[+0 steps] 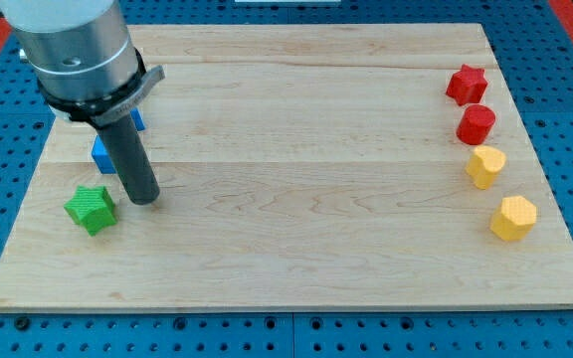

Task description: Move the blue cube to the center of the board

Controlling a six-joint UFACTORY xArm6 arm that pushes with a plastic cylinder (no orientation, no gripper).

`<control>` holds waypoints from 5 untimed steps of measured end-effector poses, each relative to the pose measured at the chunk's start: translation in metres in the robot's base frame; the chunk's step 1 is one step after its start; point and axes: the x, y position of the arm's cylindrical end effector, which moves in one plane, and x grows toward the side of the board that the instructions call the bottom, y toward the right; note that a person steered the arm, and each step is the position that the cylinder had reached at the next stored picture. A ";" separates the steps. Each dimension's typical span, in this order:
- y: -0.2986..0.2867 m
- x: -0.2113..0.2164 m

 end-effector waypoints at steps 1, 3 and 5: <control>-0.033 -0.005; -0.099 -0.035; -0.039 -0.073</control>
